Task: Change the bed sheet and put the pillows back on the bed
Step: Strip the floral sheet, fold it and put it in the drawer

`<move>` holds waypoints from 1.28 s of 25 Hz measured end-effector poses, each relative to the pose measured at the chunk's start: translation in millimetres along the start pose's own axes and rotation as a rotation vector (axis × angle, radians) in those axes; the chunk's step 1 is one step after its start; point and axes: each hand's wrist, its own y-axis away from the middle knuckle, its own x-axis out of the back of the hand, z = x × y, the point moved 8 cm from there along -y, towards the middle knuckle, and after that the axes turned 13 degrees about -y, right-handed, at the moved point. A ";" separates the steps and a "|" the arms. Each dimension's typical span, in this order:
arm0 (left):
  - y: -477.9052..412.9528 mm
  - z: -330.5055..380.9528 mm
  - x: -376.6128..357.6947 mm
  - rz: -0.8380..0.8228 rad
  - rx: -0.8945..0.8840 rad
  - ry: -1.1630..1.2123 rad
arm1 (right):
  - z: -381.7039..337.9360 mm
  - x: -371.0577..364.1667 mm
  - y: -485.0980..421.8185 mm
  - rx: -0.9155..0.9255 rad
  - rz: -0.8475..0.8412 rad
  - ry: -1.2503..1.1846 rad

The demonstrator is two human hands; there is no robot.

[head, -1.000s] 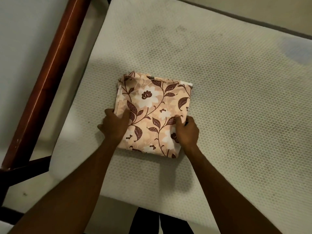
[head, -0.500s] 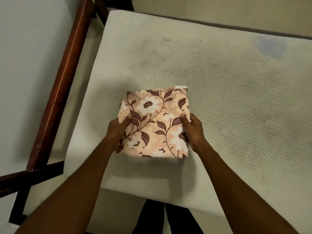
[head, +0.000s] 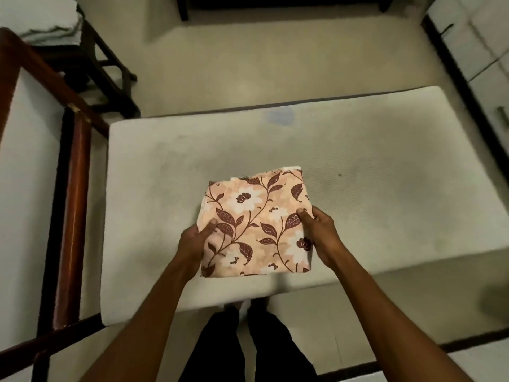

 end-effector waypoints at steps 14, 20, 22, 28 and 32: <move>130.5 145.2 -256.9 -0.537 -0.289 -0.326 | -48.9 248.5 197.2 0.317 0.451 -0.478; 166.4 151.6 -431.5 -0.650 -0.322 -0.403 | -62.5 394.4 224.2 0.366 0.591 -0.565; 182.1 151.5 -494.3 -0.679 -0.329 -0.433 | -70.6 451.2 233.1 0.373 0.631 -0.582; 212.6 156.9 -625.9 -0.746 -0.329 -0.451 | -101.6 573.8 239.8 0.389 0.674 -0.611; 205.5 175.1 -715.7 -0.746 -0.333 -0.476 | -121.3 648.5 206.7 0.378 0.696 -0.641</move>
